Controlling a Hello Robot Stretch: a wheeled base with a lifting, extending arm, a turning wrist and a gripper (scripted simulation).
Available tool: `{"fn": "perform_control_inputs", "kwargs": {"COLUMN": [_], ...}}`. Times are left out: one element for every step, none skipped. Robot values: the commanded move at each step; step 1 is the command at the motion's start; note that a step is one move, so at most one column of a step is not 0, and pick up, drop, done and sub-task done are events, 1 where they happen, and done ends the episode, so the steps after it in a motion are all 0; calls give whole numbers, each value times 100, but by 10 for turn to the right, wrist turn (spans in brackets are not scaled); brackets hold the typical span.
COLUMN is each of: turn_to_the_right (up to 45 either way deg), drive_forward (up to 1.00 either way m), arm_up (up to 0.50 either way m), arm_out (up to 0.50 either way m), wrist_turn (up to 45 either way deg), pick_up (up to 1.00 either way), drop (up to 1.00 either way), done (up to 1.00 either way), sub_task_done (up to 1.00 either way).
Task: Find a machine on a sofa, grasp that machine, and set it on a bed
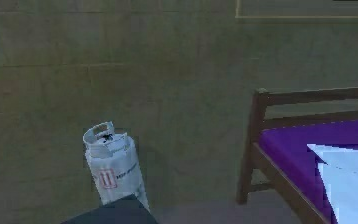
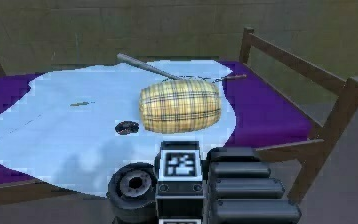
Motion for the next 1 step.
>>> {"fn": "perform_control_inputs", "kwargs": {"turn_to_the_right": [-210], "drive_forward": [0], "arm_up": [0], "arm_out": [0], "wrist_turn": [0], "pick_up": [0], "drop": [0], "done": [0], "sub_task_done": [0]}}
